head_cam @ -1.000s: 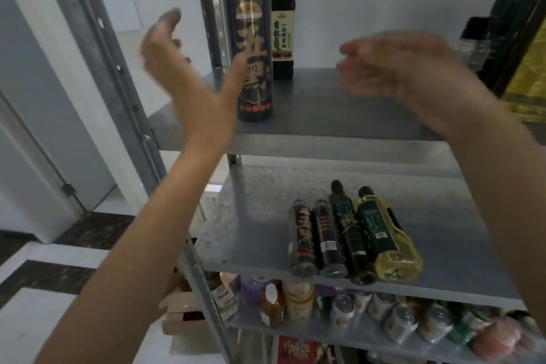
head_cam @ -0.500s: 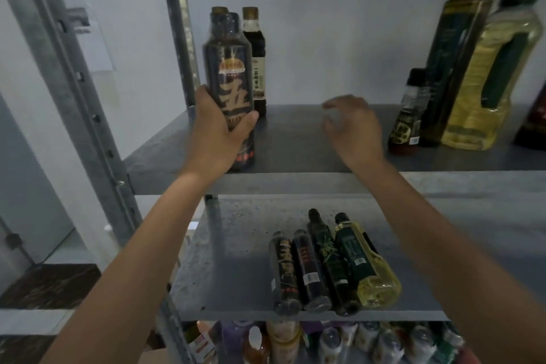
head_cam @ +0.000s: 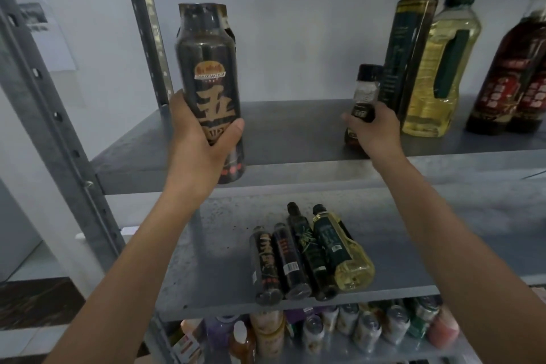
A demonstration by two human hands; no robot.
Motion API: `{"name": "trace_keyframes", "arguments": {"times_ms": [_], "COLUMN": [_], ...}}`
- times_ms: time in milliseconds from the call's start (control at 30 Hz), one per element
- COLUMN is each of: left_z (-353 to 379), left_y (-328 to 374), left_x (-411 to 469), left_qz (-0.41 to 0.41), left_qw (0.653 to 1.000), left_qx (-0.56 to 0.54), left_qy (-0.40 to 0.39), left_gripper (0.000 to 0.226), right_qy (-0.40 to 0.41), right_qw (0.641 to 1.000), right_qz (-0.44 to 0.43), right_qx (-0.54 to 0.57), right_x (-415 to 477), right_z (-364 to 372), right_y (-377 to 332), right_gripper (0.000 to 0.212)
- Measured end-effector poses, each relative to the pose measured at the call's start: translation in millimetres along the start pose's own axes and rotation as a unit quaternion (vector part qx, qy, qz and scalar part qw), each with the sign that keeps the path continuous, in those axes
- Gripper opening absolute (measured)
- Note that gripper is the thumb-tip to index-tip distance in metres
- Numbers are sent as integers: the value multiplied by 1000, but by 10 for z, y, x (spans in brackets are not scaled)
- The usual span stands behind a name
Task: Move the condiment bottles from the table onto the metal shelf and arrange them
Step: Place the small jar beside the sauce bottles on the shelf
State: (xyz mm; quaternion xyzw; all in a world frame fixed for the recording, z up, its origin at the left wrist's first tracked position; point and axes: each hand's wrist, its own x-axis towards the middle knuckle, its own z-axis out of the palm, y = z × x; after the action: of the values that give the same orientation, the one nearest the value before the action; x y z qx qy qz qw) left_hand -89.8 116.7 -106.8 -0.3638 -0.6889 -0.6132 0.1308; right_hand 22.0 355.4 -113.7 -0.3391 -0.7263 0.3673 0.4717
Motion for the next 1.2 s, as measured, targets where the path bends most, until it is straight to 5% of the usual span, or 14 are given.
{"name": "trace_keyframes", "arguments": {"times_ms": [200, 333, 467, 567, 667, 967, 1100, 1200], "left_z": [40, 96, 263, 496, 748, 1067, 997, 823], "left_y": [-327, -1048, -1678, -2189, -2605, -2798, -2691, -2479], "left_x": [-1123, -1603, -1567, -1408, -1366, -1345, -1375, -1431], "left_qz": [-21, -160, -226, -362, -422, -399, -360, -241], "left_qw": [988, 984, 966, 923, 891, 847, 853, 892], "left_qx": [-154, -44, 11, 58, 87, 270, 297, 319], "left_qy": [0, -71, -124, -115, -140, -222, -232, -212], "left_gripper": [64, 68, 38, 24, 38, 75, 67, 46], "right_qy": [-102, -100, -141, -164, -169, -181, -174, -175], "right_qw": [993, 994, 989, 984, 982, 979, 981, 982], "right_qz": [20, 24, 31, 38, 52, 51, 42, 33], "right_qx": [59, 47, 43, 52, 63, 76, 73, 68], "right_x": [-240, -251, -199, -169, -114, -35, -33, -21], "right_z": [-145, -165, -130, -29, 69, 206, 224, 232], "right_y": [-127, -175, -247, -295, -290, -259, -224, -189], "right_gripper": [27, 37, 40, 39, 43, 41, 39, 40]}}
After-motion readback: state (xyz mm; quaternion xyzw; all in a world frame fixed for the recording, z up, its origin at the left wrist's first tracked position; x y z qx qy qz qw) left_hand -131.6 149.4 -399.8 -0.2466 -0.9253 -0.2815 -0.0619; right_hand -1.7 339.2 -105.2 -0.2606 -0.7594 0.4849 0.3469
